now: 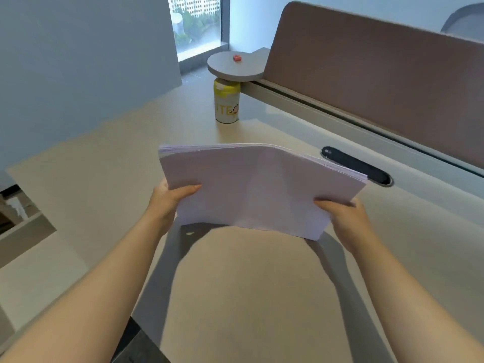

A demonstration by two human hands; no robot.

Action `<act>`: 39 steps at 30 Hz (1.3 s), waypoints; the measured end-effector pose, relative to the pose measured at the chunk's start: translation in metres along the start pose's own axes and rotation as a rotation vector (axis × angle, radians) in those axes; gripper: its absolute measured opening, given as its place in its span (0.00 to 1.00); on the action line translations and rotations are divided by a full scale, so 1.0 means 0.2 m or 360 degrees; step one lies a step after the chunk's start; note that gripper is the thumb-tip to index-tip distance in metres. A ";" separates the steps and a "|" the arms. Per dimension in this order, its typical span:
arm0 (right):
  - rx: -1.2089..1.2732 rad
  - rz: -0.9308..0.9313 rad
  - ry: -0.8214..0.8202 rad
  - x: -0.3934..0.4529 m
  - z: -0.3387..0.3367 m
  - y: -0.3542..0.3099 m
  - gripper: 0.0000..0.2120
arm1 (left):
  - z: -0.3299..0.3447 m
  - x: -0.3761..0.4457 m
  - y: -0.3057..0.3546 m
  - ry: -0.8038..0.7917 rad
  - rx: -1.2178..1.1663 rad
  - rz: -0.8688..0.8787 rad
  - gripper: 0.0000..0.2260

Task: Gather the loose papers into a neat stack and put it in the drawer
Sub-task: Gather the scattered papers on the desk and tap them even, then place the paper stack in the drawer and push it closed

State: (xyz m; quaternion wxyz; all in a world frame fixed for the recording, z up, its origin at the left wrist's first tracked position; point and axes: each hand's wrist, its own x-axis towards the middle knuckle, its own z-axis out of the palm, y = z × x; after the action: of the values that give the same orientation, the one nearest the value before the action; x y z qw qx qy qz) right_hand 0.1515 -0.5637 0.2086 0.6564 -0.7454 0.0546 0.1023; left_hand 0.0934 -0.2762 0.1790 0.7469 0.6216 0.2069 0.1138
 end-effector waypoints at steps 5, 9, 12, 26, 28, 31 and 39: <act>0.0101 -0.0054 0.0089 0.04 0.03 -0.03 0.15 | 0.03 0.05 0.05 0.0042 -0.0020 0.0097 0.13; 0.0076 -0.0017 0.0046 0.04 0.04 -0.03 0.16 | 0.05 0.06 0.04 -0.0010 0.0007 0.0071 0.16; -0.0093 0.0123 -0.0031 0.03 0.04 0.04 0.11 | 0.05 0.05 -0.06 0.0012 0.0137 -0.0104 0.20; 0.0112 0.0077 -0.0317 0.01 0.41 -0.12 0.16 | -0.35 -0.12 0.12 0.0450 0.0287 -0.0349 0.16; 0.0168 0.0155 -0.0492 0.00 0.54 -0.15 0.17 | -0.51 -0.18 0.18 0.0551 0.0197 -0.0422 0.11; 0.0088 0.0187 -0.0697 0.00 0.72 -0.21 0.14 | -0.70 -0.28 0.23 0.0542 0.0147 -0.0448 0.11; -0.0349 0.0098 -0.0951 -0.08 1.45 -0.24 0.13 | -1.31 -0.39 0.27 0.0919 0.0311 -0.0351 0.18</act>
State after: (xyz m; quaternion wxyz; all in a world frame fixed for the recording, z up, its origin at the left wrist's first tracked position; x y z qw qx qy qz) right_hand 0.1229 -0.2704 0.2245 0.5557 -0.7467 -0.1293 0.3418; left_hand -0.0893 -0.0666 0.2077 0.6021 0.6062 0.4862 0.1832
